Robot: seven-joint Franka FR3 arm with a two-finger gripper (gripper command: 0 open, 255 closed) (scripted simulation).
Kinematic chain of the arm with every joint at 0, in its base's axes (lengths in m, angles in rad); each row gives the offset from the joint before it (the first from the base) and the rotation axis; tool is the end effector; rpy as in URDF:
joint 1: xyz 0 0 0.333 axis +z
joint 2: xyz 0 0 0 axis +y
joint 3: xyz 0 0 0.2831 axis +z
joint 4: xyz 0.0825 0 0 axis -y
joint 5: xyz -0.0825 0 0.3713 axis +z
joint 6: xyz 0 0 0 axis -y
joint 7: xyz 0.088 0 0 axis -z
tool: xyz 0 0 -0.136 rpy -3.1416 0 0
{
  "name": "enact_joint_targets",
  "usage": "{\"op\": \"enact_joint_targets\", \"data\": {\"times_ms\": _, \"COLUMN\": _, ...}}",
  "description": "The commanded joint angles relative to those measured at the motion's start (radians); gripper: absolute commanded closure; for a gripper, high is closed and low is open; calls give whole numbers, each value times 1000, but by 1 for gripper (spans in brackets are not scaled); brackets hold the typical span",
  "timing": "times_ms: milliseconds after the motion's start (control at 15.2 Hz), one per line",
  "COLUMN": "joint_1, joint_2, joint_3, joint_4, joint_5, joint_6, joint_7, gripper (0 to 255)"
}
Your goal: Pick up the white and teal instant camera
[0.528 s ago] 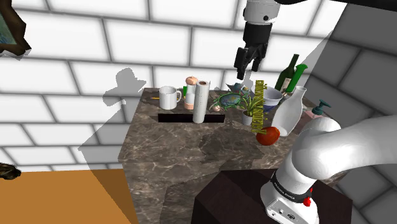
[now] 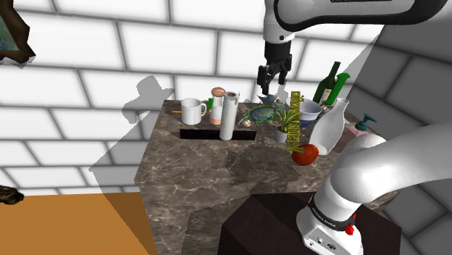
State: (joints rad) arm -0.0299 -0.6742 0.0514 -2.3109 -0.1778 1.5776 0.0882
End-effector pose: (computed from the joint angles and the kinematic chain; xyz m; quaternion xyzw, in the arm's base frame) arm 0.3439 -0.0143 0.5251 0.9934 -0.0359 -0.0246 0.1060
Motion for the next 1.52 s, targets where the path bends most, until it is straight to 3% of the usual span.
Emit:
{"op": "enact_joint_targets", "data": {"times_ms": 0, "joint_1": -20, "joint_2": 46, "joint_3": -8, "joint_4": -14, "joint_5": -43, "joint_6": 49, "joint_7": 1, "gripper": 0}}
{"op": "enact_joint_targets", "data": {"times_ms": 726, "joint_1": -131, "joint_2": 372, "joint_3": -43, "joint_4": 56, "joint_5": -275, "joint_6": 241, "joint_7": 58, "gripper": 0}}
{"op": "enact_joint_targets", "data": {"times_ms": 1452, "joint_1": -219, "joint_2": 728, "joint_3": -100, "joint_4": 271, "joint_5": -507, "joint_6": 325, "joint_7": 141, "gripper": 0}}
